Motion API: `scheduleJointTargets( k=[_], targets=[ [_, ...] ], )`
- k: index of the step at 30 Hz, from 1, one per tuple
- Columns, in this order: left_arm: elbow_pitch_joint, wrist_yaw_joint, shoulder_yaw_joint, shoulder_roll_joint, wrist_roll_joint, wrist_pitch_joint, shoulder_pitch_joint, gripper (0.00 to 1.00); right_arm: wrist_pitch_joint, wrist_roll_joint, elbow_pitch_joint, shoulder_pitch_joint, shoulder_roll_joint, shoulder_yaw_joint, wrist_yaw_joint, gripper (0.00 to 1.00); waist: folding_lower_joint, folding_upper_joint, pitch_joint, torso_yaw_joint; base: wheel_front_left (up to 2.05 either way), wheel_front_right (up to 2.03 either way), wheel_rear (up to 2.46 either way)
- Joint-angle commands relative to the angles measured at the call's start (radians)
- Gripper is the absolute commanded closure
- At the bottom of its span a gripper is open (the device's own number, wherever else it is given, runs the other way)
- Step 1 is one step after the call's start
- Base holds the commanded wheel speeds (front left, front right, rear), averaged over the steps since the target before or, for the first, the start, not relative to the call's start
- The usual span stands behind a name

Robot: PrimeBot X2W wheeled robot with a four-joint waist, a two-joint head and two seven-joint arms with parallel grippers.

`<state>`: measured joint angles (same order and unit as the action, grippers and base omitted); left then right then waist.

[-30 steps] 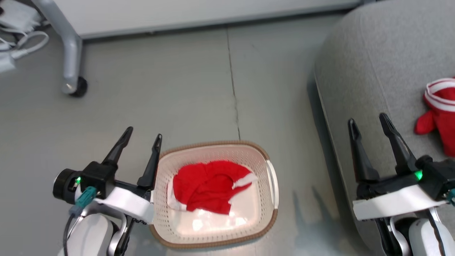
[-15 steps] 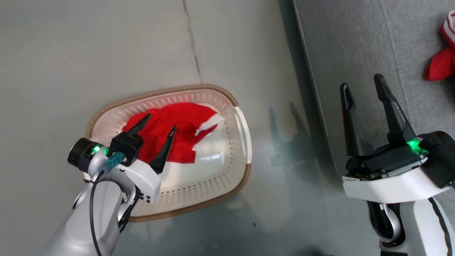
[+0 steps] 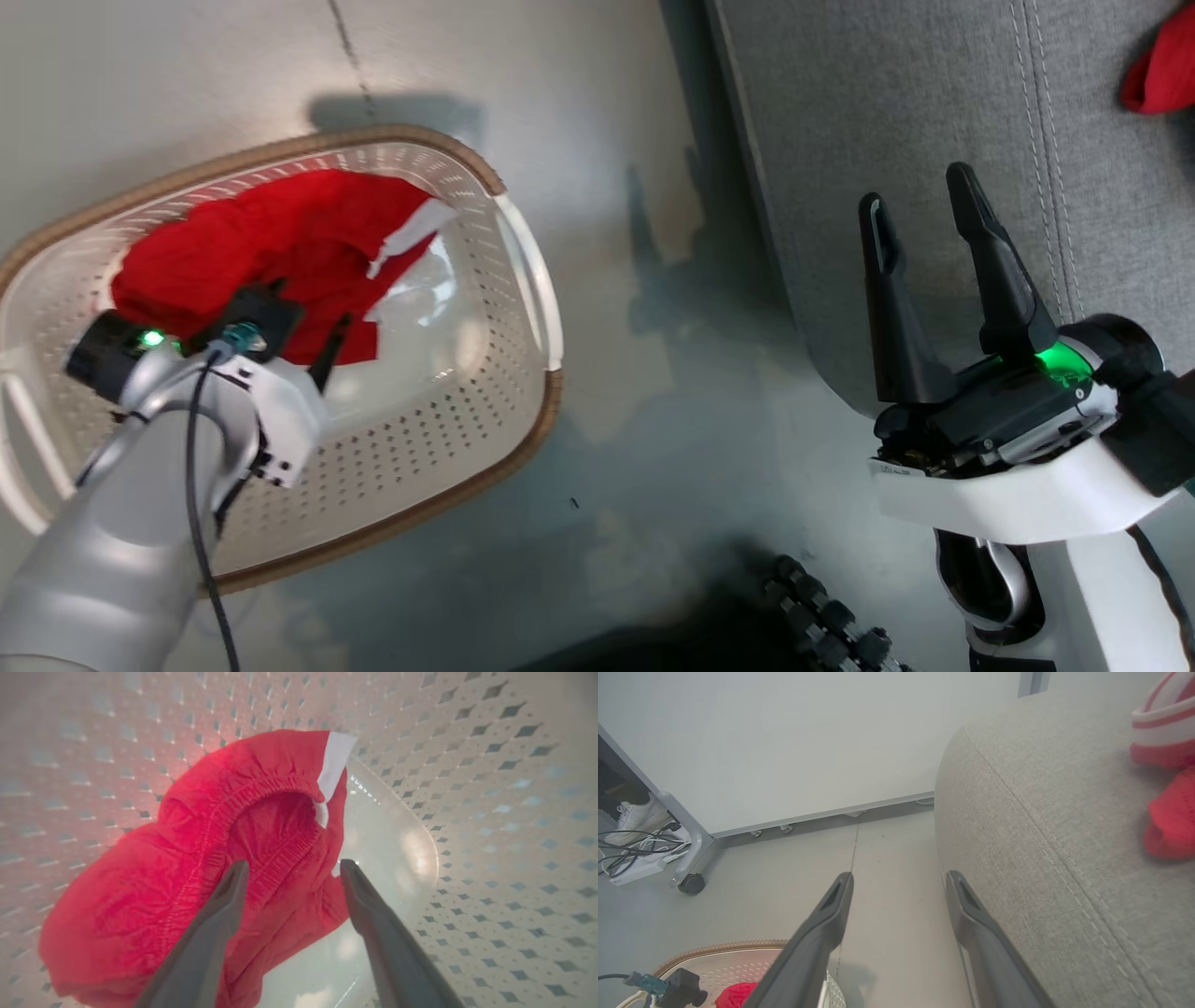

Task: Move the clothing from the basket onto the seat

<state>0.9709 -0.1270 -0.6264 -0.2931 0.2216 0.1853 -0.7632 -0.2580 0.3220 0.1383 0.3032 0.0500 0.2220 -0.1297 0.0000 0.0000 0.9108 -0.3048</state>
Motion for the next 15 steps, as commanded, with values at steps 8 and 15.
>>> scheduleJointTargets(
  k=[8,15],
  targets=[
    [0.140,-0.004,-0.106,-0.095,-0.023,-0.041,-0.088,0.00,-0.009,0.053,0.066,-0.006,0.001,0.028,-0.002,0.00,0.0000,0.0000,0.107,-0.104,0.00,0.00,0.00],
    [0.230,-0.002,-0.166,-0.126,-0.019,-0.084,-0.129,0.00,-0.009,0.041,0.077,-0.025,0.002,0.025,-0.002,0.00,0.0000,0.0000,0.116,-0.107,0.00,0.00,0.00]
  ],
)
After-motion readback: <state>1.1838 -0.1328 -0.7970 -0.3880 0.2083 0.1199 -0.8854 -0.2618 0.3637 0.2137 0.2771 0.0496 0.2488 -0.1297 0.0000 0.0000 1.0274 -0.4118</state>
